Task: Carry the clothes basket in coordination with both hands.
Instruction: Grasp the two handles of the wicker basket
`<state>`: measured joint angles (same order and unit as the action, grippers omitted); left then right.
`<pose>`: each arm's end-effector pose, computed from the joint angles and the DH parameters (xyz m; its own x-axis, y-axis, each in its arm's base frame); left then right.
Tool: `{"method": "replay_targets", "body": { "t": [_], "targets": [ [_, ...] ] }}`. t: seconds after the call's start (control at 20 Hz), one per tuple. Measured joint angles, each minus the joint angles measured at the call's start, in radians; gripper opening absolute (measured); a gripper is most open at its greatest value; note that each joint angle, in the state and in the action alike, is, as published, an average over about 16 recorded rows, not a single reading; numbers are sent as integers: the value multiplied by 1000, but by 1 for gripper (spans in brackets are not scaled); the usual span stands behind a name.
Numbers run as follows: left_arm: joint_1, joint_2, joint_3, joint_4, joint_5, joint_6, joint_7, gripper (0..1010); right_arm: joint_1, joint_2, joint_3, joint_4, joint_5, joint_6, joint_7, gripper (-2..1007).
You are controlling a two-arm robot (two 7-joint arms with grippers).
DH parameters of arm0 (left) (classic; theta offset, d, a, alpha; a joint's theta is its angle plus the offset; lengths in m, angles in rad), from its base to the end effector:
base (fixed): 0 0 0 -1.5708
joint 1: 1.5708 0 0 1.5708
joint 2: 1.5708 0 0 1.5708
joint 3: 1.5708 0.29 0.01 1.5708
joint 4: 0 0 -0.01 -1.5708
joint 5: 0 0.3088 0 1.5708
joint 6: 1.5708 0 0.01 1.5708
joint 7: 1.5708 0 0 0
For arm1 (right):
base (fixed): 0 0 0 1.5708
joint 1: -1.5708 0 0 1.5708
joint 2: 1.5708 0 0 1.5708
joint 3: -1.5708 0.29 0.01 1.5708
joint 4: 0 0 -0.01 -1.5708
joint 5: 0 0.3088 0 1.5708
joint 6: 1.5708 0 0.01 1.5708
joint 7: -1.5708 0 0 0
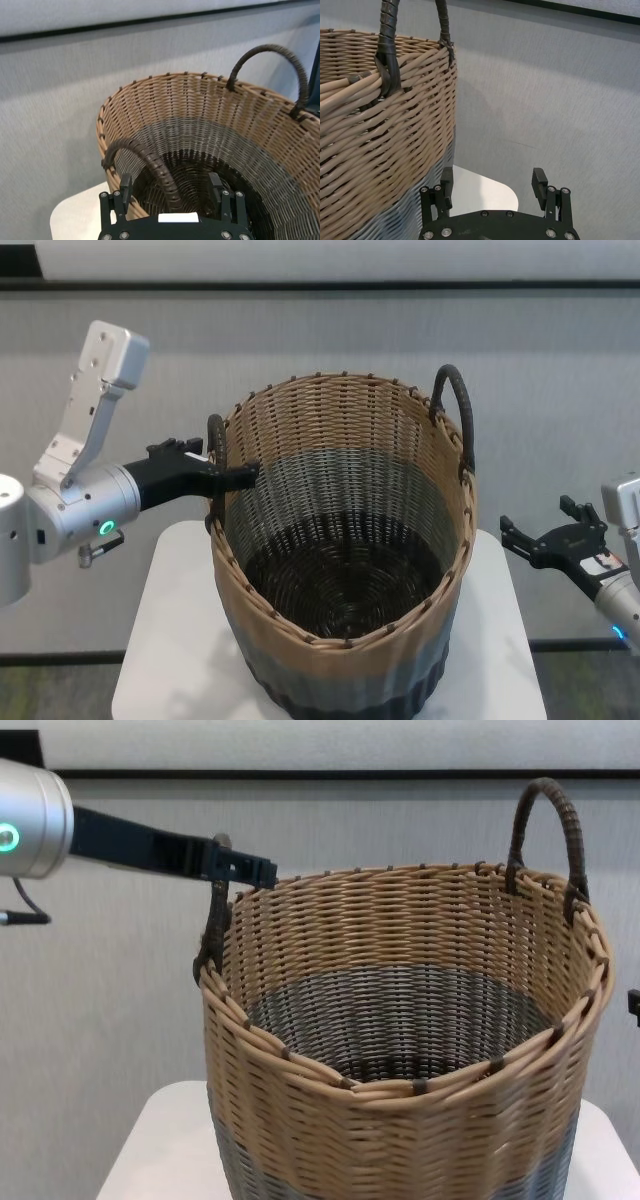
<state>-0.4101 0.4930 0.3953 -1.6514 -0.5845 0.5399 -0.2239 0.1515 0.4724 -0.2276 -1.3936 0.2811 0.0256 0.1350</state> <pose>0.3983 0.0185 -0.1610 0.5719 0.8196 -0.0335 -0.7851 0.5587 0.2672 0.3630 -0.0974 -0.2990 0.2701 -0.9437 0.1910 0.9568 0.2410 -0.1624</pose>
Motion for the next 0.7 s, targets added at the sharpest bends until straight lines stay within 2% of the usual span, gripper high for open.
{"method": "replay_targets", "body": {
  "t": [0.7],
  "targets": [
    [-33, -38, 20, 89, 31, -20, -17, 1000, -3, -26, 31, 6, -18, 14, 13, 1000]
  ]
}}
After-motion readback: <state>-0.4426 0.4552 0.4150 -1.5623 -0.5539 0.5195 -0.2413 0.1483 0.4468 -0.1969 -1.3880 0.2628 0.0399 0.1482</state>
